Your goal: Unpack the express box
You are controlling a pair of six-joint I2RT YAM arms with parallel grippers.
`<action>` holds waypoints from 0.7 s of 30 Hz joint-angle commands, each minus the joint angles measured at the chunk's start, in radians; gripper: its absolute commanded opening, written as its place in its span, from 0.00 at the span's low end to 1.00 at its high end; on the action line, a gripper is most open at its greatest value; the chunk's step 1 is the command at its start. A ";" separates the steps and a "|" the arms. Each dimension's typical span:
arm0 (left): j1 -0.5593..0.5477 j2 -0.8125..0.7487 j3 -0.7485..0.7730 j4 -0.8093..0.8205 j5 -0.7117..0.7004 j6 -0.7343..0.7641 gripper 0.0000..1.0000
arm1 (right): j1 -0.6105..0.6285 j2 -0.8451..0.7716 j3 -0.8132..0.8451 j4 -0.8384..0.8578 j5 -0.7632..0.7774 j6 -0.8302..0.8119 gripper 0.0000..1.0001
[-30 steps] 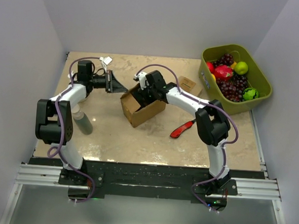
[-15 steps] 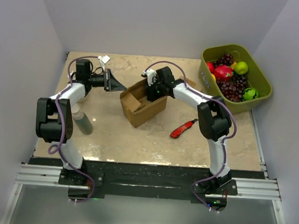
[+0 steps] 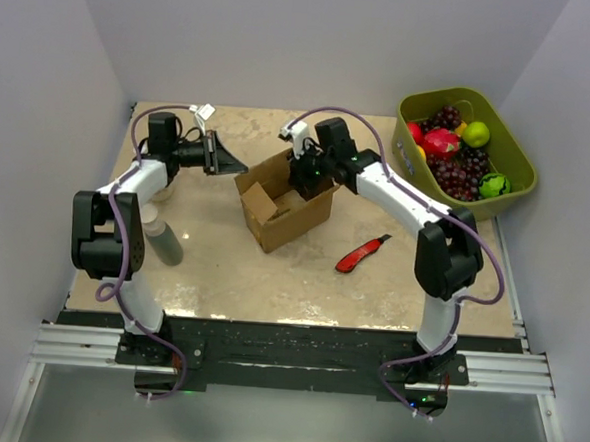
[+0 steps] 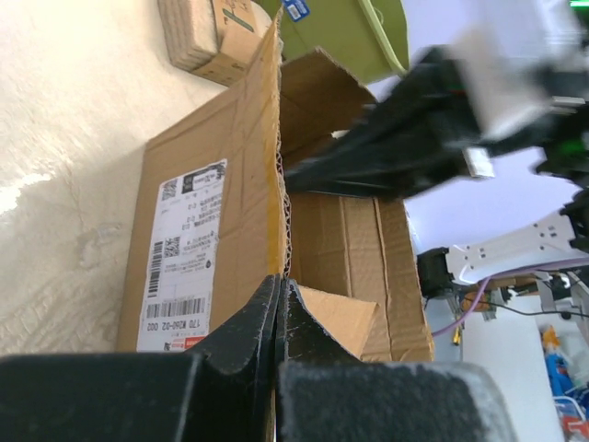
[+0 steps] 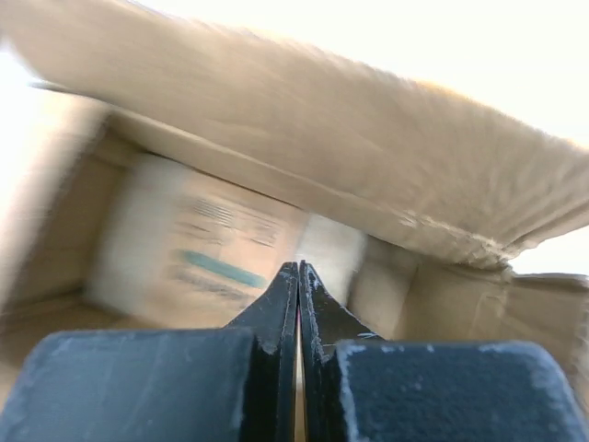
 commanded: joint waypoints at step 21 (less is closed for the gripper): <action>-0.007 -0.116 -0.079 0.305 0.027 -0.190 0.00 | 0.096 -0.059 -0.139 -0.084 0.173 -0.004 0.14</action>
